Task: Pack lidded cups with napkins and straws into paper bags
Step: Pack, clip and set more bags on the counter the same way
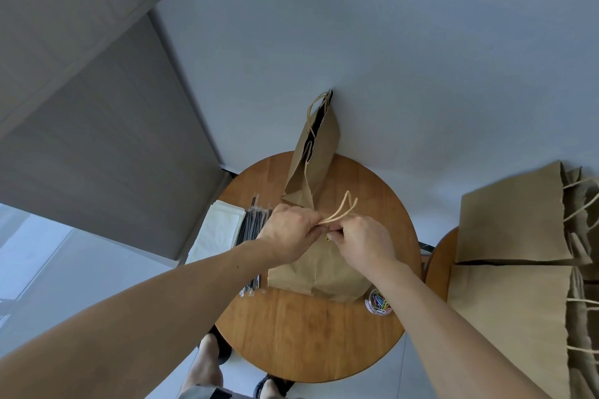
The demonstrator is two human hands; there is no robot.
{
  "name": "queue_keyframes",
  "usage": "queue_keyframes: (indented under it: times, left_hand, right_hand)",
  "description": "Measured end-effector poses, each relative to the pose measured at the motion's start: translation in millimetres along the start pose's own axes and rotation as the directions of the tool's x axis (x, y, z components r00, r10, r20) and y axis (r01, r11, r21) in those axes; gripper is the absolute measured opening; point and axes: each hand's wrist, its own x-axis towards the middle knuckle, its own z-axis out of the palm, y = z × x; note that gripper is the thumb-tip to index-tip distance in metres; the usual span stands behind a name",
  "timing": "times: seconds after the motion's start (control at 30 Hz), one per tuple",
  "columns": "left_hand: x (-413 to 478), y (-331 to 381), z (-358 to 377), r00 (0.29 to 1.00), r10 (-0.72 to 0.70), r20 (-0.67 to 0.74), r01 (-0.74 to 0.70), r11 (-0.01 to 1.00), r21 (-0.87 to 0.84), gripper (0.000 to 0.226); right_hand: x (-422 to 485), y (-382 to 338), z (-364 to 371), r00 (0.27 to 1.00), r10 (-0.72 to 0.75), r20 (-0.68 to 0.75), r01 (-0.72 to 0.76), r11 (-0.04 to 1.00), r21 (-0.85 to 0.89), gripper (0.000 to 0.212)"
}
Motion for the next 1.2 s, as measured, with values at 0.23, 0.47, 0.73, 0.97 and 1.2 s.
queue_keyframes:
  times: [0.23, 0.47, 0.73, 0.97, 1.2]
  left_hand:
    - [-1, 4, 0, 1.000, -0.003, 0.004, 0.003, 1.000, 0.004, 0.011]
    - [-16, -27, -16, 0.974, -0.203, 0.105, 0.214, 0.971, -0.108, 0.057]
    - [-36, -56, -4, 0.888, -0.428, 0.169, 0.458, 0.857, -0.235, 0.041]
    - [-42, -51, -3, 0.863, -0.494, 0.109, 0.504, 0.827, -0.248, 0.025]
    - [-68, -29, -32, 0.896, -0.441, 0.045, 0.428, 0.834, -0.348, 0.012]
  right_hand:
    - [-1, 0, -5, 0.998, -0.022, 0.062, 0.019, 0.999, 0.049, 0.012]
    - [-49, 48, -2, 0.925, 0.018, -0.381, 0.092, 0.959, 0.269, 0.038]
    - [-67, 86, 21, 0.970, 0.241, 0.022, -0.226, 0.870, 0.439, 0.066]
    - [-66, 80, 41, 0.940, 0.335, 0.063, -0.314, 0.782, 0.539, 0.010]
    - [-79, 53, 18, 0.901, 0.365, -0.233, -0.171, 0.795, 0.583, 0.020]
